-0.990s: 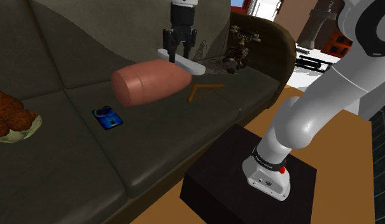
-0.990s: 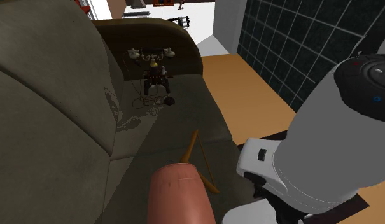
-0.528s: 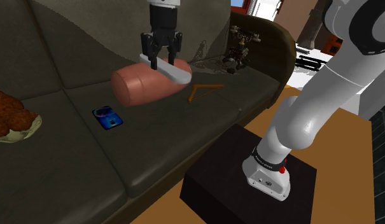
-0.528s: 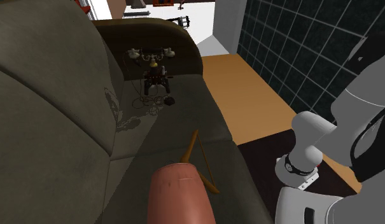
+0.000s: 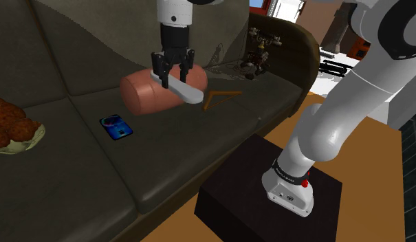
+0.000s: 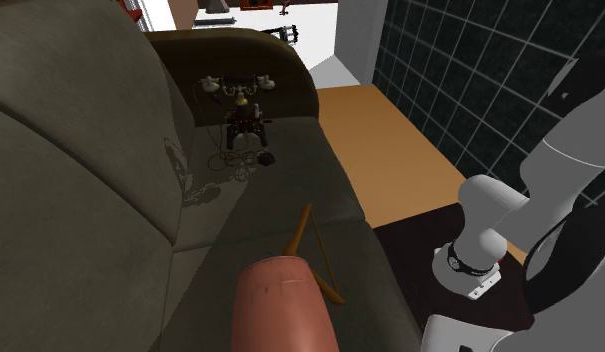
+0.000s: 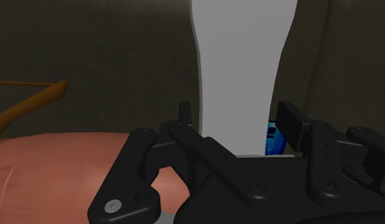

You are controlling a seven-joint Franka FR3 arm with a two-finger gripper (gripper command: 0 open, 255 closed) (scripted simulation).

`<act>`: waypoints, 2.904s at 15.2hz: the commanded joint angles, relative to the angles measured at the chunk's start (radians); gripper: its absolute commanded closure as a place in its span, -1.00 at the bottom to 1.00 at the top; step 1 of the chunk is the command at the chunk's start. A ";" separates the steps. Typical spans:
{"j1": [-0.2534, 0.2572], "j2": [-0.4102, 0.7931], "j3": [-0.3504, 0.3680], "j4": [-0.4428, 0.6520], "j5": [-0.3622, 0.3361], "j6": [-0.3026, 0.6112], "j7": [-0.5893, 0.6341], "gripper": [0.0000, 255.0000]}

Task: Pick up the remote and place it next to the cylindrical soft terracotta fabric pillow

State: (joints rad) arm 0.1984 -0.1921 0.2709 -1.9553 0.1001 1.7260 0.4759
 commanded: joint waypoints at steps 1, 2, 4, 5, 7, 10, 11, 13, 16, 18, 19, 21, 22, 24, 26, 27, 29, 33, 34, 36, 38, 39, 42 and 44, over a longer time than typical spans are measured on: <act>0.001 -0.003 0.001 -0.030 0.002 0.027 -0.001 1.00; 0.001 -0.003 0.002 -0.043 0.002 0.041 -0.002 1.00; 0.002 -0.002 0.003 -0.068 0.002 0.068 -0.003 1.00; 0.002 -0.001 0.003 -0.081 0.003 0.081 -0.003 1.00; 0.003 0.002 0.004 -0.105 0.003 0.108 -0.004 1.00; 0.003 0.008 0.006 -0.140 0.003 0.148 -0.005 1.00; 0.004 0.010 0.007 -0.151 0.003 0.162 -0.005 1.00; 0.004 0.016 0.008 -0.172 0.003 0.189 -0.006 1.00; 0.005 0.026 0.011 -0.203 0.002 0.229 -0.006 1.00; 0.005 0.033 0.012 -0.223 0.001 0.256 -0.006 1.00; 0.005 0.038 0.013 -0.232 0.001 0.270 -0.006 1.00; 0.006 0.047 0.014 -0.251 -0.001 0.297 -0.005 1.00; 0.006 0.052 0.015 -0.259 -0.001 0.311 -0.005 1.00; 0.006 0.062 0.017 -0.276 -0.003 0.338 -0.004 1.00; 0.006 0.074 0.018 -0.293 -0.005 0.365 -0.003 1.00; 0.007 0.080 0.019 -0.301 -0.006 0.379 -0.003 1.00; 0.007 0.092 0.020 -0.316 -0.008 0.407 -0.002 1.00; 0.007 0.121 0.023 -0.343 -0.015 0.462 0.002 1.00; 0.007 0.129 0.023 -0.349 -0.016 0.476 0.003 1.00; 0.007 0.145 0.025 -0.361 -0.020 0.503 0.005 1.00; 0.008 0.150 0.025 -0.365 -0.022 0.512 0.006 1.00; 0.008 0.150 0.025 -0.365 -0.022 0.512 0.006 1.00; 0.008 0.150 0.025 -0.365 -0.022 0.512 0.006 1.00; 0.008 0.150 0.025 -0.365 -0.022 0.512 0.006 1.00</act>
State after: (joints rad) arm 0.2059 -0.0423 0.2957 -2.3205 0.0784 2.2377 0.4815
